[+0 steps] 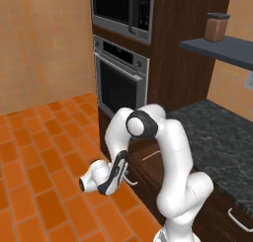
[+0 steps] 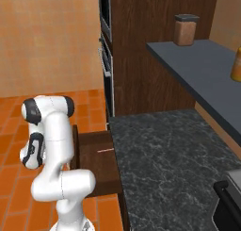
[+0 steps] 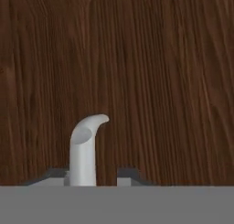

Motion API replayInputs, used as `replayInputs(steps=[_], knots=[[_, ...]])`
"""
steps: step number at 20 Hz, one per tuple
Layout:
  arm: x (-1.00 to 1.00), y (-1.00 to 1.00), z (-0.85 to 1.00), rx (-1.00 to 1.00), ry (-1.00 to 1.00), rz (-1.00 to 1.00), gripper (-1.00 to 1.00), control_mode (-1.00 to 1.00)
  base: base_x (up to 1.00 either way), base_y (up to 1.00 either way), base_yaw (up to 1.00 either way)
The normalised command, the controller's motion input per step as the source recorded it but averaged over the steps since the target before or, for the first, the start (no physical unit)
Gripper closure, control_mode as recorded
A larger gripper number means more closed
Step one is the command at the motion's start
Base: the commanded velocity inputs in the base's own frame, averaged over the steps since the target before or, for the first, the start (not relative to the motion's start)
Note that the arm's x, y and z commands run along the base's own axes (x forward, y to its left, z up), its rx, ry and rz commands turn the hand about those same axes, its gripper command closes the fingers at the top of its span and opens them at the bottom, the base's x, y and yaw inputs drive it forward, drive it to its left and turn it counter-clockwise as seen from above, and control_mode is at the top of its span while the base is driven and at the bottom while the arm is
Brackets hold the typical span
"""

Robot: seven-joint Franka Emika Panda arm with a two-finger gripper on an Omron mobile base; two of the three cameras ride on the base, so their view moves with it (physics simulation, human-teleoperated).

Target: Take a straw from the drawer in front and place it inside the glass cup on the dining counter.

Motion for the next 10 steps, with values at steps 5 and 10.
replayInputs(steps=[5, 10], knots=[[-0.56, 0.00, 1.00, 0.46, 0.06, 0.09, -1.00, -1.00, 0.00, 0.00, 0.00], [-0.23, 0.00, 0.88, 0.50, 0.22, 0.06, -1.00, -1.00, 0.00, 0.00, 0.00]])
